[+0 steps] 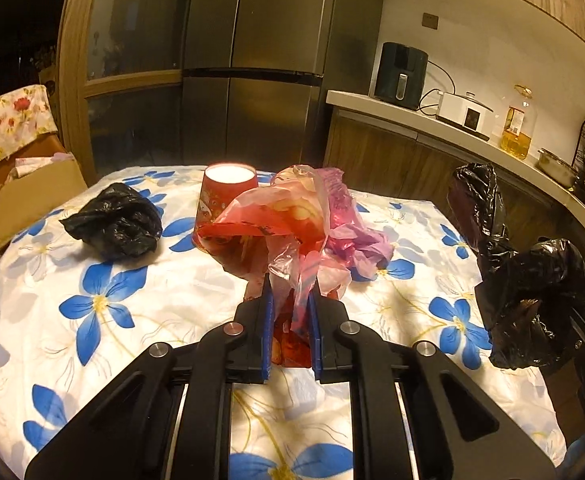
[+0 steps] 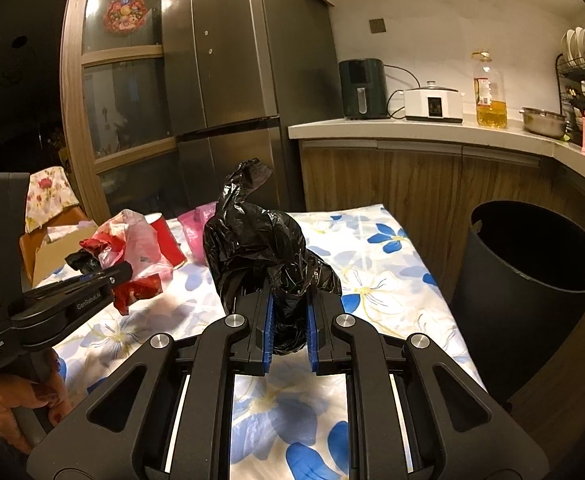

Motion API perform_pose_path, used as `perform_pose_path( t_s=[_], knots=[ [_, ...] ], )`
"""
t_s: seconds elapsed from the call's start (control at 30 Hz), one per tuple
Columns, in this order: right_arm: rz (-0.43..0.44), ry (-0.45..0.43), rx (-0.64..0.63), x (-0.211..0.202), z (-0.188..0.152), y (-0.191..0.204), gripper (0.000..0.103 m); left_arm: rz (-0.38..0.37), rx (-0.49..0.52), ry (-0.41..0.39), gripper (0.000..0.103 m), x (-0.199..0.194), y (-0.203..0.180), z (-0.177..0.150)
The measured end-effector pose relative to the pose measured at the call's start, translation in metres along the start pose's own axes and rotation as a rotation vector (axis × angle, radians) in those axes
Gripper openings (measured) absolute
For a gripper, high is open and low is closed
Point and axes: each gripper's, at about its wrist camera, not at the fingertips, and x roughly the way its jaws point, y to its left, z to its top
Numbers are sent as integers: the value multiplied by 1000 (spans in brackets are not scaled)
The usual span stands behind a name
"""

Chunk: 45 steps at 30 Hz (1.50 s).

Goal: Collect trash
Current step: 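Lift the red-pink bag and black bag and carry both over the bin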

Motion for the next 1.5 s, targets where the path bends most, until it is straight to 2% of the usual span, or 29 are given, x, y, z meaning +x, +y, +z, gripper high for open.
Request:
perform_pose_path(
  t_s=[0.33, 0.63, 1.1, 1.5],
  knots=[
    [-27, -26, 14, -24, -1, -10, 13, -29, 41, -39, 14, -24, -22, 1],
    [-83, -53, 38, -41, 1, -33, 13, -72, 82, -51, 15, -30, -50, 2],
    [-246, -133, 84, -64, 26, -108, 13, -221, 211, -86, 15, -30, -145, 15],
    [-374, -150, 135, -68, 33, -176, 13, -331, 279, -100, 15, -24, -225, 18]
  ],
)
